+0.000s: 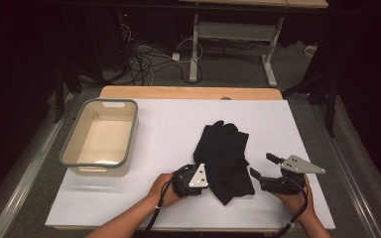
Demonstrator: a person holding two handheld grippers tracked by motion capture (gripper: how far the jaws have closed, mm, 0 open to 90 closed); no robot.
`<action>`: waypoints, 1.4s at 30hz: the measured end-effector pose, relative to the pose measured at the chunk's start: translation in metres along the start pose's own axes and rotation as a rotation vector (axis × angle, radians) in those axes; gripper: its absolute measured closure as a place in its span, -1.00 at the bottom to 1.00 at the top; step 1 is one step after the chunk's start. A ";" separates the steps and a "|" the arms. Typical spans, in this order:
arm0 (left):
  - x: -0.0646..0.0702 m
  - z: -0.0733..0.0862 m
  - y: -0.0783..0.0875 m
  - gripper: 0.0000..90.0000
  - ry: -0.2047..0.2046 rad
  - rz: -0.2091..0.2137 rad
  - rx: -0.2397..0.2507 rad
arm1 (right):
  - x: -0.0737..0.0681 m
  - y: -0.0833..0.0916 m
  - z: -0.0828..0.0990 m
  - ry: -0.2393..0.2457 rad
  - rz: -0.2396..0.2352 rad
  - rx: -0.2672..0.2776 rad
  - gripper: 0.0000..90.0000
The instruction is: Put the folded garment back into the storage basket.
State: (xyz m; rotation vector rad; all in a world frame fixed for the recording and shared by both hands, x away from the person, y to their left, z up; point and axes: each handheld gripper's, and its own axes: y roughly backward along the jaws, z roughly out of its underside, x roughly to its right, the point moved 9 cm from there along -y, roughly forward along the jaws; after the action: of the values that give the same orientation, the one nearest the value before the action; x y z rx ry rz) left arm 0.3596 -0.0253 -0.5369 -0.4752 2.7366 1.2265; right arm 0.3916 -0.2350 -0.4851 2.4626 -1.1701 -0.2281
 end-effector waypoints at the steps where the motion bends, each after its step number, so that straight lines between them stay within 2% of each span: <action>1: 0.000 0.000 0.000 0.56 0.000 0.000 0.000 | 0.000 0.000 0.000 0.000 0.000 0.000 -0.58; 2: 0.003 0.003 0.001 0.55 0.015 -0.018 0.008 | 0.001 -0.011 0.000 -0.008 -0.007 -0.029 -0.60; 5: 0.005 0.004 0.000 0.52 0.027 -0.029 0.024 | 0.000 -0.020 0.000 -0.012 -0.024 -0.062 -0.64; 6: 0.003 0.004 -0.001 0.51 0.048 -0.019 0.042 | 0.002 -0.034 -0.002 0.028 -0.006 -0.091 -0.59; 8: 0.003 0.005 -0.001 0.50 0.051 -0.019 0.041 | 0.009 -0.048 -0.005 0.050 0.014 -0.109 -0.55; 9: 0.004 0.004 -0.002 0.50 0.044 -0.028 0.039 | 0.009 -0.048 -0.005 0.050 0.014 -0.109 -0.55; 10: 0.005 0.005 -0.002 0.48 0.025 -0.050 0.031 | 0.019 -0.068 -0.007 0.020 0.014 -0.146 -0.53; 11: 0.005 0.005 -0.002 0.47 0.025 -0.050 0.031 | 0.019 -0.068 -0.007 0.020 0.014 -0.146 -0.53; 12: 0.006 0.004 -0.003 0.46 0.018 -0.067 0.026 | 0.027 -0.083 -0.006 0.011 0.037 -0.192 -0.56; 13: 0.006 0.004 -0.003 0.46 0.018 -0.067 0.026 | 0.027 -0.083 -0.006 0.011 0.037 -0.192 -0.56; 14: 0.005 0.004 -0.004 0.46 0.024 -0.069 0.025 | 0.034 -0.097 -0.003 -0.026 0.035 -0.246 -0.57; 15: 0.005 0.004 -0.004 0.45 0.024 -0.069 0.025 | 0.034 -0.097 -0.003 -0.026 0.035 -0.246 -0.57; 16: 0.005 0.005 -0.004 0.45 0.027 -0.065 0.025 | 0.040 -0.108 0.000 -0.061 0.057 -0.297 -0.60; 18: 0.005 0.005 -0.004 0.44 0.028 -0.064 0.026 | 0.047 -0.114 0.001 -0.093 0.080 -0.341 -0.61; 19: 0.005 0.005 -0.004 0.44 0.027 -0.066 0.025 | 0.050 -0.116 0.001 -0.107 0.088 -0.345 -0.61; 20: 0.005 0.005 -0.004 0.44 0.027 -0.067 0.025 | 0.051 -0.119 0.002 -0.118 0.079 -0.352 -0.61; 21: 0.005 0.005 -0.004 0.44 0.027 -0.067 0.025 | 0.051 -0.121 0.004 -0.129 0.072 -0.383 -0.64; 22: 0.005 0.005 -0.004 0.44 0.028 -0.066 0.025 | 0.051 -0.121 0.004 -0.129 0.072 -0.383 -0.64; 23: 0.005 0.005 -0.004 0.44 0.037 -0.061 0.029 | 0.048 -0.124 0.002 -0.148 0.046 -0.376 -0.63; 25: 0.005 0.005 -0.004 0.43 0.039 -0.056 0.028 | 0.046 -0.127 0.001 -0.120 0.048 -0.385 -0.63; 26: 0.004 0.005 -0.004 0.43 0.039 -0.056 0.028 | 0.043 -0.128 0.001 -0.115 0.029 -0.379 -0.62; 27: 0.004 0.005 -0.004 0.43 0.039 -0.056 0.028 | 0.043 -0.128 0.001 -0.115 0.029 -0.379 -0.62; 28: 0.004 0.005 -0.004 0.43 0.040 -0.054 0.027 | 0.035 -0.130 0.000 -0.099 -0.010 -0.382 -0.61; 30: 0.004 0.005 -0.004 0.42 0.043 -0.053 0.027 | 0.028 -0.131 -0.002 -0.088 -0.056 -0.373 -0.52; 31: 0.004 0.005 -0.004 0.42 0.043 -0.053 0.027 | 0.020 -0.132 -0.003 -0.084 -0.107 -0.367 -0.48; 32: 0.004 0.005 -0.004 0.42 0.044 -0.053 0.027 | 0.013 -0.133 -0.003 -0.069 -0.137 -0.370 -0.50; 33: 0.004 0.005 -0.004 0.42 0.044 -0.053 0.027 | 0.008 -0.134 -0.003 -0.034 -0.142 -0.382 -0.58; 34: 0.004 0.005 -0.004 0.42 0.043 -0.054 0.027 | 0.005 -0.135 -0.001 0.006 -0.124 -0.401 -0.62; 35: 0.004 0.005 -0.004 0.42 0.043 -0.054 0.027 | 0.005 -0.135 -0.001 0.006 -0.124 -0.401 -0.62; 36: 0.004 0.005 -0.004 0.42 0.040 -0.056 0.025 | 0.001 -0.137 -0.001 0.047 -0.113 -0.404 -0.56; 37: 0.004 0.005 -0.004 0.42 0.040 -0.056 0.025 | 0.001 -0.137 -0.001 0.047 -0.113 -0.404 -0.56; 39: 0.004 0.005 -0.004 0.42 0.040 -0.056 0.025 | -0.001 -0.135 -0.002 0.068 -0.137 -0.384 -0.17; 40: 0.004 0.005 -0.004 0.43 0.040 -0.056 0.025 | -0.001 -0.135 -0.002 0.068 -0.137 -0.384 -0.17; 41: 0.004 0.005 -0.004 0.43 0.038 -0.057 0.024 | -0.011 -0.133 -0.003 0.088 -0.189 -0.366 0.27; 42: 0.004 0.005 -0.004 0.43 0.038 -0.057 0.024 | -0.011 -0.133 -0.003 0.088 -0.189 -0.366 0.27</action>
State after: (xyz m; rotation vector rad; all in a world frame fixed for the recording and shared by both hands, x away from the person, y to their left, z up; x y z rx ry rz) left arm 0.3568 -0.0254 -0.5439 -0.5759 2.7452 1.1820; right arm 0.4794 -0.1508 -0.5389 2.2306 -0.7788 -0.3506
